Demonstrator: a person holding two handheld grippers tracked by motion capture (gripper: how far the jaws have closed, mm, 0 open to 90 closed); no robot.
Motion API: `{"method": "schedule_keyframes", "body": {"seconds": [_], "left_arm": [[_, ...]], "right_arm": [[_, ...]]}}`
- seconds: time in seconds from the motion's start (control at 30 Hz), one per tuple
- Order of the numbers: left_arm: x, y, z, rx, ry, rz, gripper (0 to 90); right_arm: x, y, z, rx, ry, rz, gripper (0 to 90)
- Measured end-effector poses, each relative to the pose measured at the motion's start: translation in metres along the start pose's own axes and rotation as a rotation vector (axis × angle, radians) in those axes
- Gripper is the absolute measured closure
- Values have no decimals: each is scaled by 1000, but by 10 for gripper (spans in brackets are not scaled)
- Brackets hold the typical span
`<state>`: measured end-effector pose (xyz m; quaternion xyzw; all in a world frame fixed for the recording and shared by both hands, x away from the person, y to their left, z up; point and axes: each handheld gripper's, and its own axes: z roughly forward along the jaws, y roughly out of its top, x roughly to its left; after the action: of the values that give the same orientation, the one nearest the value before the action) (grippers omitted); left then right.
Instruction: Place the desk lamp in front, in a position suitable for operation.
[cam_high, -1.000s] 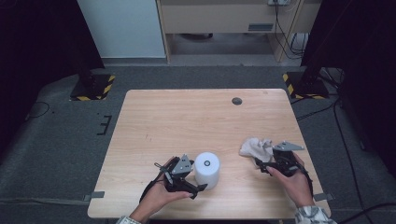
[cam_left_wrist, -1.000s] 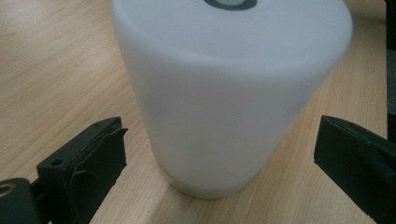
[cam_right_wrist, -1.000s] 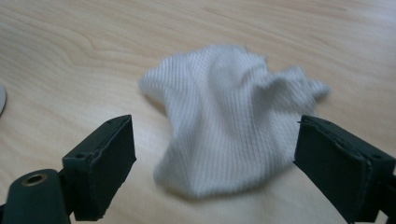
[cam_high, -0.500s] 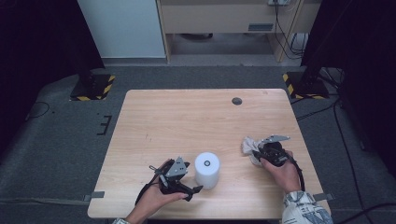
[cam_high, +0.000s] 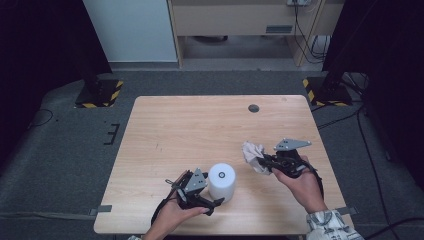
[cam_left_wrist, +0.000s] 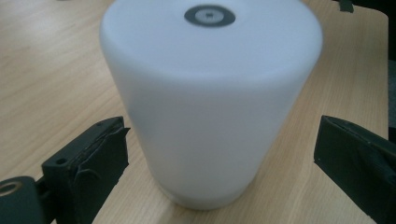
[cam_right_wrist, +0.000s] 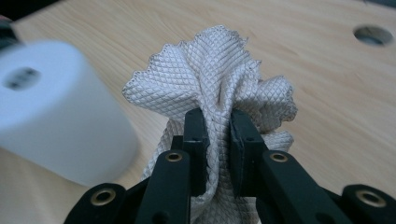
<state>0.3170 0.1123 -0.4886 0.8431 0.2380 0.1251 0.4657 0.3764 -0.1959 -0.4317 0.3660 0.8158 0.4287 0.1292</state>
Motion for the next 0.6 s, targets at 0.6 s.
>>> {"method": "schedule_keyframes", "body": {"seconds": [0.6], "left_arm": [[6, 6, -1, -60, -11, -5, 108]], "right_arm": [[75, 51, 45, 58, 139, -172, 791]]}}
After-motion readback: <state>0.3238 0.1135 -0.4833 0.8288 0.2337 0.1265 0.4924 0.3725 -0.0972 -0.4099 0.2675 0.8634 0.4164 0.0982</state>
